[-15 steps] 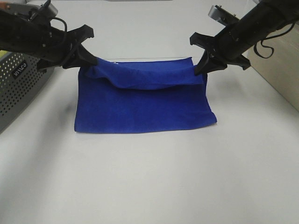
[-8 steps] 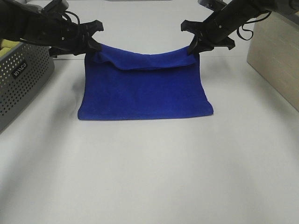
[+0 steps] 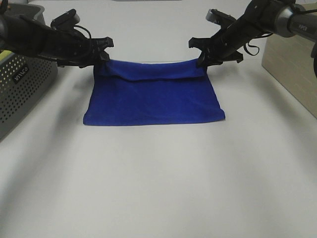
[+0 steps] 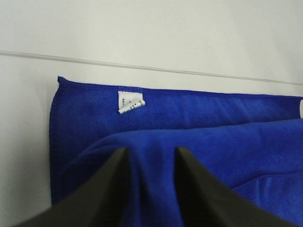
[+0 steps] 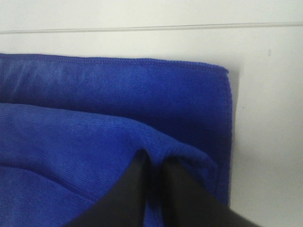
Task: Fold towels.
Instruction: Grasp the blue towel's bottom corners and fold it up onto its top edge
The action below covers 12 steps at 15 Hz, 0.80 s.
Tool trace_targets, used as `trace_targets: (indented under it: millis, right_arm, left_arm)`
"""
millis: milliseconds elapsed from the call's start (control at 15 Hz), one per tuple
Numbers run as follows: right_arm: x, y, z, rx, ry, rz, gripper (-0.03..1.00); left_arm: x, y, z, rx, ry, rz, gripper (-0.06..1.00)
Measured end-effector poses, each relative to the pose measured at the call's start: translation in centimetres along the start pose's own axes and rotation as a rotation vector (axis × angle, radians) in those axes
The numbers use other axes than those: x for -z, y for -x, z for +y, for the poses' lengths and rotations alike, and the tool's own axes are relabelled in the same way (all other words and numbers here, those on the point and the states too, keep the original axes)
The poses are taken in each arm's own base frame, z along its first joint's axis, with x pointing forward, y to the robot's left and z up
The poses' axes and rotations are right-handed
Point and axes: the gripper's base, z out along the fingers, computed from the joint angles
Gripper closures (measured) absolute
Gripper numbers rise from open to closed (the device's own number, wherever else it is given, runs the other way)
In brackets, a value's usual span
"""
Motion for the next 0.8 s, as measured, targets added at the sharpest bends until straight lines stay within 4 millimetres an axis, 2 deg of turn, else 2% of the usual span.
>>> trace_targets:
  millis: [67,133,200,267,467,600,800]
  right_arm:
    - [0.0,0.0,0.0,0.000,0.000,-0.003,0.67]
    - [0.1,0.1,0.0,0.001,0.001,0.000,0.50]
    - [0.2,-0.1,0.1,0.003,0.007,0.026,0.35]
    - [0.6,-0.2,0.4,0.009,0.014,0.055,0.28]
    - [2.7,-0.4,1.4,0.023,0.056,0.187,0.24]
    - [3.4,-1.3,1.2,0.005,0.078,0.306,0.24]
    - [4.1,-1.4,-0.3,-0.049,0.074,0.337,0.24]
  left_arm:
    - [0.0,0.0,0.0,-0.002,0.003,-0.001,0.40]
    - [0.0,0.1,0.1,-0.004,0.009,-0.007,0.27]
    - [0.1,0.2,0.1,-0.017,0.012,-0.010,0.22]
    - [0.2,0.3,-0.1,-0.051,0.012,-0.003,0.21]
    - [0.6,-0.6,-0.6,-0.170,-0.043,0.137,0.21]
    - [1.0,-1.9,-0.4,-0.128,-0.075,0.295,0.21]
    - [2.2,-2.2,1.9,0.020,-0.039,0.439,0.21]
